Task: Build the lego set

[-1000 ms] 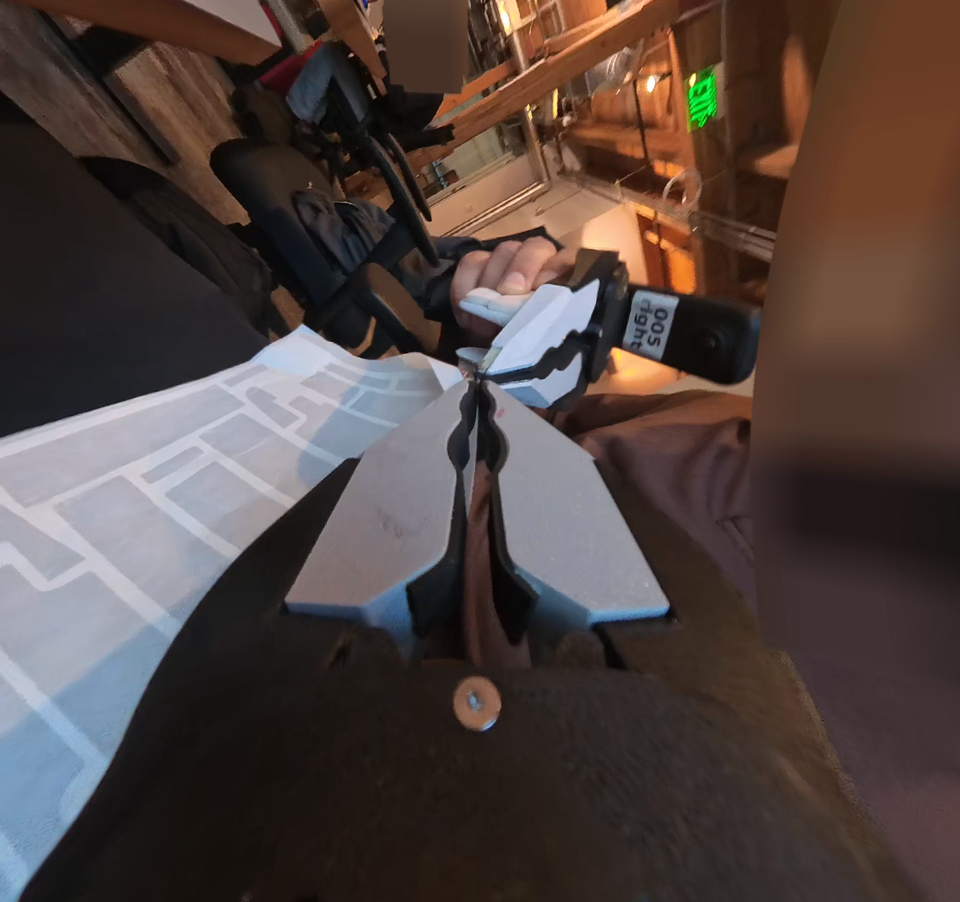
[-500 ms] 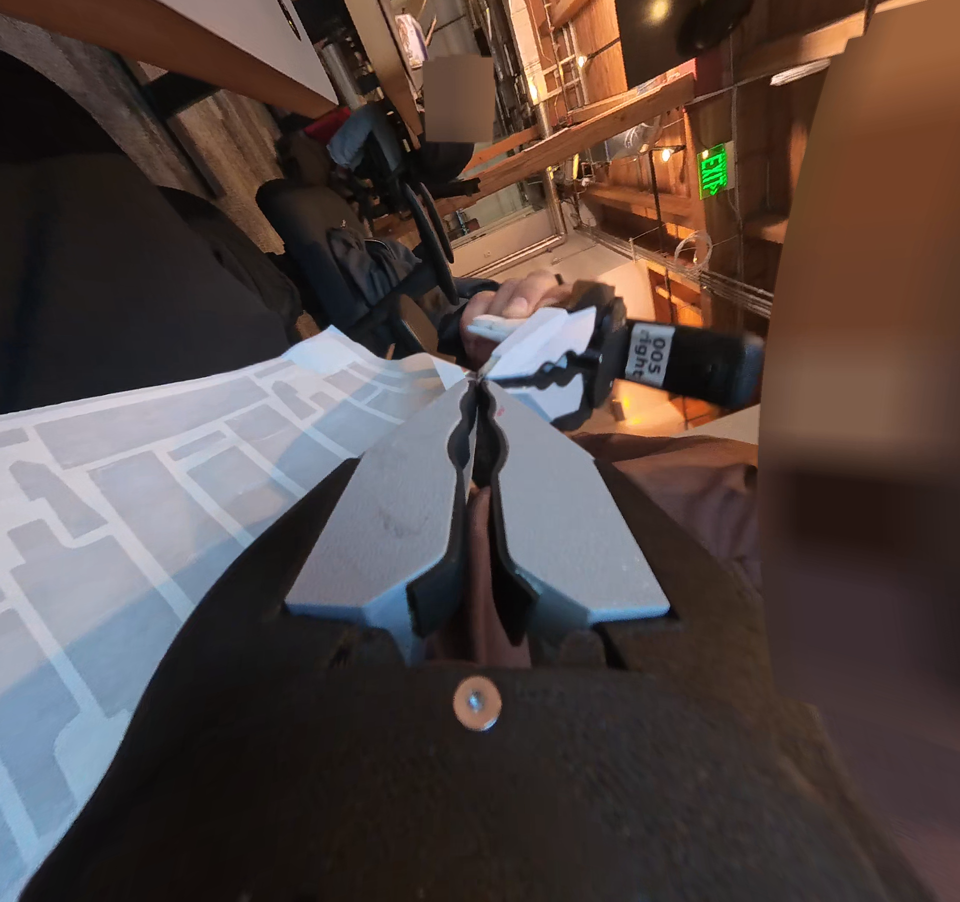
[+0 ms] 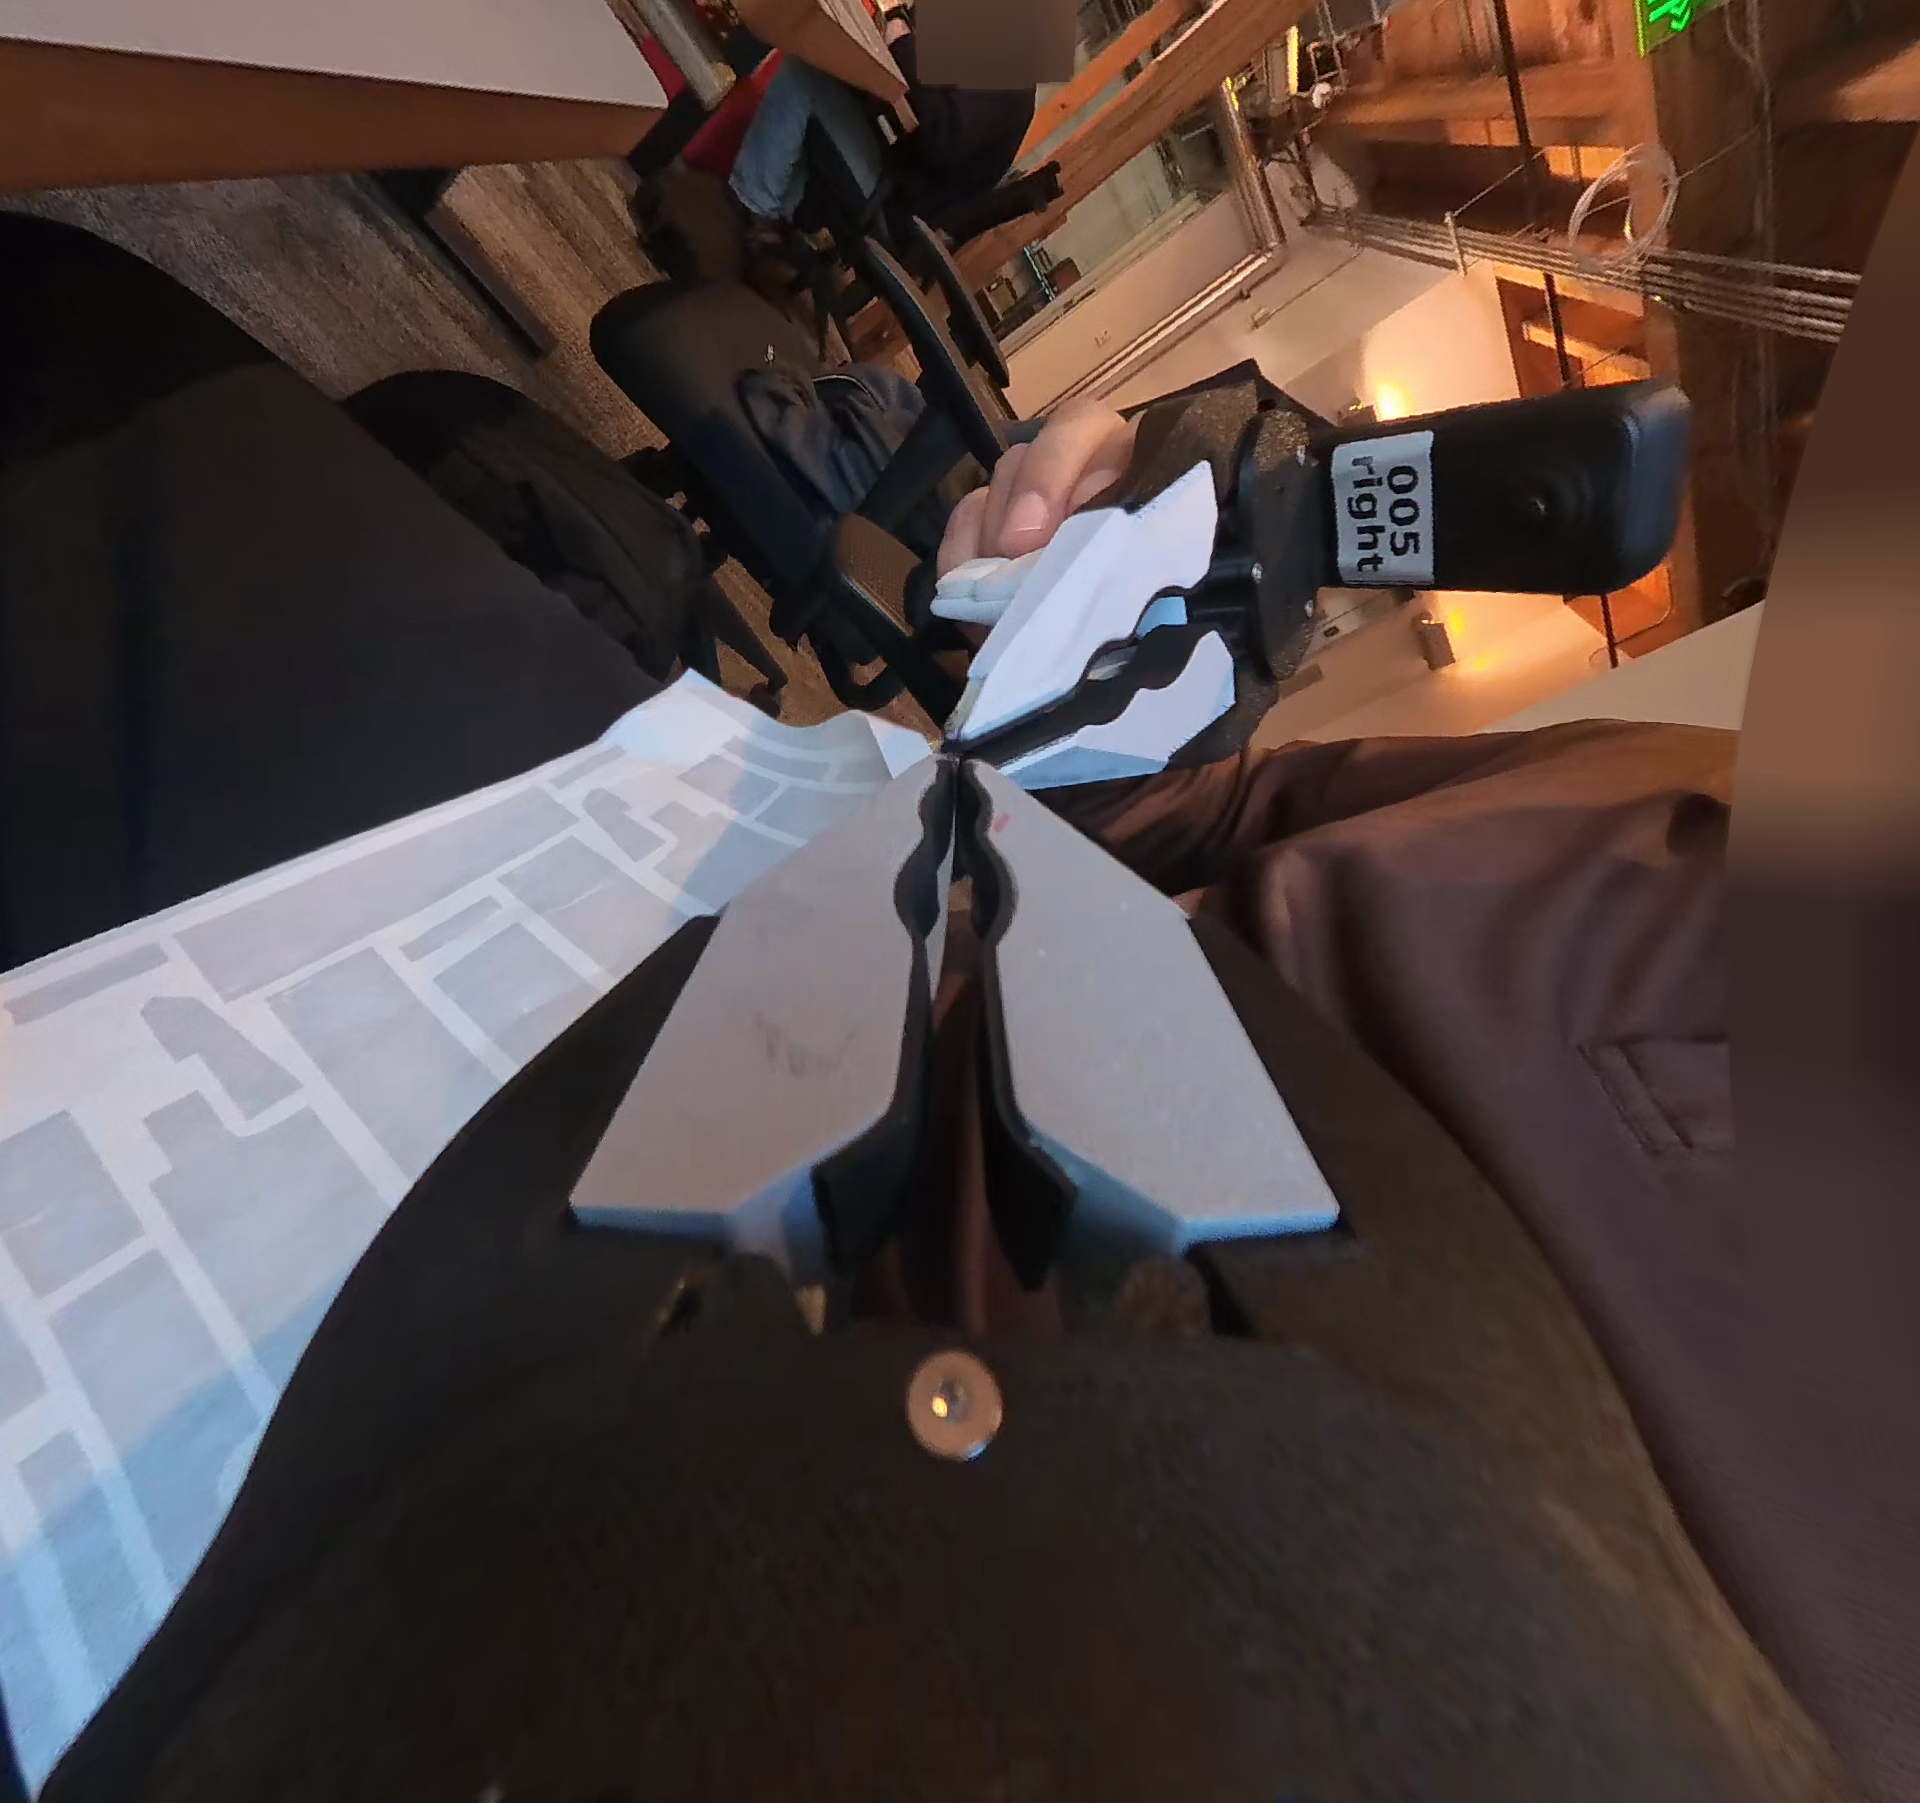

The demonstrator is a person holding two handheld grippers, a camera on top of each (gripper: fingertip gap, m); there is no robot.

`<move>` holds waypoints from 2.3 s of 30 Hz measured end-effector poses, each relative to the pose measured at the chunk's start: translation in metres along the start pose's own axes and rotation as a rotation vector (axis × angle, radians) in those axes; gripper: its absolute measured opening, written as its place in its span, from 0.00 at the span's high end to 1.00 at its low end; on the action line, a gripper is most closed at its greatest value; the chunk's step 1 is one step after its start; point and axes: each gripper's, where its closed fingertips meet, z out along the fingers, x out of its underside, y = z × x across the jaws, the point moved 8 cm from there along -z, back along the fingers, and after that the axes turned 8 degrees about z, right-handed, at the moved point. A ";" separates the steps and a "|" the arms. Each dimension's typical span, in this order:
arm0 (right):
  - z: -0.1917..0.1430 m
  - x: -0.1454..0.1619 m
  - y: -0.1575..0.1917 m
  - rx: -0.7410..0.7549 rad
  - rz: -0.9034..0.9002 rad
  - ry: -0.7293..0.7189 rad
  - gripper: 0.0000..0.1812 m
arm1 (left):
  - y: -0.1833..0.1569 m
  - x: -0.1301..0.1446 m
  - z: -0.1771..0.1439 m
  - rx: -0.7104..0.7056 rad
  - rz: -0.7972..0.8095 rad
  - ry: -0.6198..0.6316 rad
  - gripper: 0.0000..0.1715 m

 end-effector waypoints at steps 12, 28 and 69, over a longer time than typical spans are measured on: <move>0.000 -0.005 0.008 0.104 -0.191 0.015 1.00 | 0.002 0.001 -0.002 0.074 -0.121 -0.015 1.00; 0.019 -0.002 0.021 0.414 -0.691 0.202 1.00 | 0.020 0.013 -0.003 0.139 -0.494 -0.240 1.00; -0.175 0.043 -0.128 0.670 0.621 -0.394 1.00 | 0.091 -0.333 0.202 -0.420 0.694 0.128 1.00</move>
